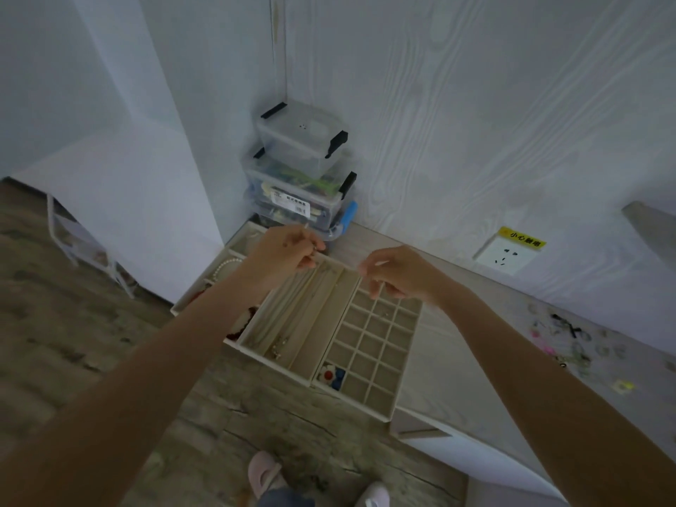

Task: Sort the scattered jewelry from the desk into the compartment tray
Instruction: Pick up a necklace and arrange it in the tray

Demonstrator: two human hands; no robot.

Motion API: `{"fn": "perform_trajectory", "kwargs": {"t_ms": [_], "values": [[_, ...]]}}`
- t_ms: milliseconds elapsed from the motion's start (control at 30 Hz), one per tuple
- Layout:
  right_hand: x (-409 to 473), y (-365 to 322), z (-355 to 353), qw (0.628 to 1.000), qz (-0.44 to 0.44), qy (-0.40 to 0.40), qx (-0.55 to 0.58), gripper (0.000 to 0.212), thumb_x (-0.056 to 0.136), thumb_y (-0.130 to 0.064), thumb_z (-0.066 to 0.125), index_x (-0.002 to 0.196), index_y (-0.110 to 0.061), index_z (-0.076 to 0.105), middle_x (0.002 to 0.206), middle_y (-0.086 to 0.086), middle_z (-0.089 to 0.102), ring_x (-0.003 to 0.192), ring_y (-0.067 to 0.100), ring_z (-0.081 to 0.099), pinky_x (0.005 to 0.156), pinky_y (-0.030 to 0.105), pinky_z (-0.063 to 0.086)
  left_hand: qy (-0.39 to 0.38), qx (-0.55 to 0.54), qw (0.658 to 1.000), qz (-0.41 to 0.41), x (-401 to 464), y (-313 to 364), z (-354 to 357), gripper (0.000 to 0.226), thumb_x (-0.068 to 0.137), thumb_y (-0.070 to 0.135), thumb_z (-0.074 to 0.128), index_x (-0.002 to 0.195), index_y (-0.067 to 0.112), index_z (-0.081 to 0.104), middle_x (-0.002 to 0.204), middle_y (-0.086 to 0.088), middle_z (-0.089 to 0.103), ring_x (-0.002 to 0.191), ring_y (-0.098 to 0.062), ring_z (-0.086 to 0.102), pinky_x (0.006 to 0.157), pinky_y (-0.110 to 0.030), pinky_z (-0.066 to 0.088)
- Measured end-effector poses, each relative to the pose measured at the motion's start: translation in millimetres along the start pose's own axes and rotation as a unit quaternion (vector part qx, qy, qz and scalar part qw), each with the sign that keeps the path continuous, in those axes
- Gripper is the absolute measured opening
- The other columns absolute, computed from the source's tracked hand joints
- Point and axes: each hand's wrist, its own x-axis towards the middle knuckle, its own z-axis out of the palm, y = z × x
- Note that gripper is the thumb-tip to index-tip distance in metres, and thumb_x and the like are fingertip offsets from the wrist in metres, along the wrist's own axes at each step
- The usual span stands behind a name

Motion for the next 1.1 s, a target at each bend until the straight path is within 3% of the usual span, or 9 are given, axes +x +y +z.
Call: {"fn": "perform_trajectory", "kwargs": {"t_ms": [133,267,367,500,700,767,833,967,1100], "values": [[1.2,-5.5,10.5,0.987,-0.014,-0.149,0.062,0.058,0.086,-0.012,0.064,0.13,-0.042,0.04,0.076,0.006,0.069,0.038,0.006,0.042,0.035,0.015,0.029,-0.092,-0.129,0.987,-0.029,-5.7,-1.5,-3.8,0.022,0.093,-0.002,0.043,0.089,0.007,0.062,0.088,-0.01,0.071,0.087,-0.015,0.07,0.085,-0.023,0.054],[10.1,-11.1,23.5,0.978,-0.025,-0.202,0.043,0.013,0.091,-0.015,0.058,0.102,-0.017,0.064,0.07,0.003,0.064,0.039,0.003,0.045,0.037,0.013,0.026,-0.095,-0.195,0.976,-0.015,-6.1,4.0,-7.1,0.023,0.094,-0.002,0.042,0.09,0.006,0.064,0.087,-0.008,0.072,0.087,-0.016,0.07,0.085,-0.025,0.055],[16.8,-4.9,19.5,0.985,-0.005,-0.161,-0.062,0.015,0.092,-0.021,0.057,0.08,-0.015,0.066,0.061,-0.005,0.061,0.044,0.003,0.05,0.043,0.014,0.032,-0.019,-0.167,0.985,-0.033,-4.7,1.0,-16.1,0.023,0.093,-0.001,0.045,0.087,0.009,0.065,0.077,-0.001,0.072,0.078,-0.011,0.07,0.078,-0.019,0.055],[27.3,9.0,7.3,0.978,0.028,-0.12,-0.166,0.019,0.092,-0.025,0.057,0.076,-0.017,0.063,0.062,-0.008,0.064,0.049,0.001,0.057,0.048,0.012,0.037,0.065,-0.032,0.995,-0.063,-4.9,-17.6,-28.8,0.017,0.091,0.001,0.048,0.085,0.001,0.064,0.076,-0.009,0.061,0.065,-0.009,0.058,0.06,-0.009,0.049],[48.6,22.6,3.3,0.973,0.051,-0.038,-0.223,0.008,0.088,-0.011,0.061,0.093,-0.007,0.066,0.081,0.002,0.07,0.066,0.008,0.067,0.056,0.017,0.052,0.084,0.175,0.978,-0.077,0.0,-44.5,-34.2,0.033,0.09,0.011,0.052,0.057,0.015,0.049,0.055,0.003,0.051,0.039,0.003,0.046,0.04,-0.005,0.034],[56.9,21.7,6.8,0.968,0.044,-0.034,-0.243,0.019,0.083,-0.005,0.059,0.099,0.0,0.065,0.097,0.01,0.069,0.079,0.015,0.063,0.073,0.032,0.057,0.088,0.228,0.966,-0.082,2.7,-50.1,-34.0,0.033,0.089,0.015,0.051,0.057,0.016,0.046,0.056,0.004,0.05,0.047,0.0,0.045,0.043,-0.008,0.033],[61.3,22.2,8.4,0.967,0.031,-0.027,-0.251,0.026,0.081,-0.007,0.059,0.105,-0.001,0.065,0.105,0.009,0.069,0.088,0.017,0.062,0.084,0.031,0.051,0.06,0.253,0.961,-0.09,4.8,-56.2,-35.7,0.024,0.088,0.017,0.053,0.065,0.013,0.055,0.063,0.002,0.06,0.057,-0.005,0.054,0.05,-0.007,0.039],[71.3,28.5,4.8,0.971,-0.015,0.051,-0.232,0.013,0.081,-0.009,0.067,0.093,-0.007,0.07,0.096,0.007,0.071,0.09,0.017,0.064,0.065,0.003,0.038,-0.011,0.232,0.966,-0.116,7.8,-70.4,-36.4,0.007,0.084,0.011,0.067,0.084,0.004,0.069,0.078,-0.01,0.072,0.069,-0.02,0.07,0.073,-0.036,0.059],[83.7,28.4,7.6,0.969,-0.044,0.071,-0.234,0.009,0.078,-0.003,0.068,0.086,0.0,0.072,0.089,0.013,0.069,0.083,0.02,0.064,0.064,0.011,0.04,-0.035,0.22,0.966,-0.132,5.0,-73.9,-28.6,0.004,0.083,0.0,0.066,0.08,0.004,0.065,0.092,-0.013,0.068,0.068,-0.021,0.07,0.067,-0.03,0.059]]}}
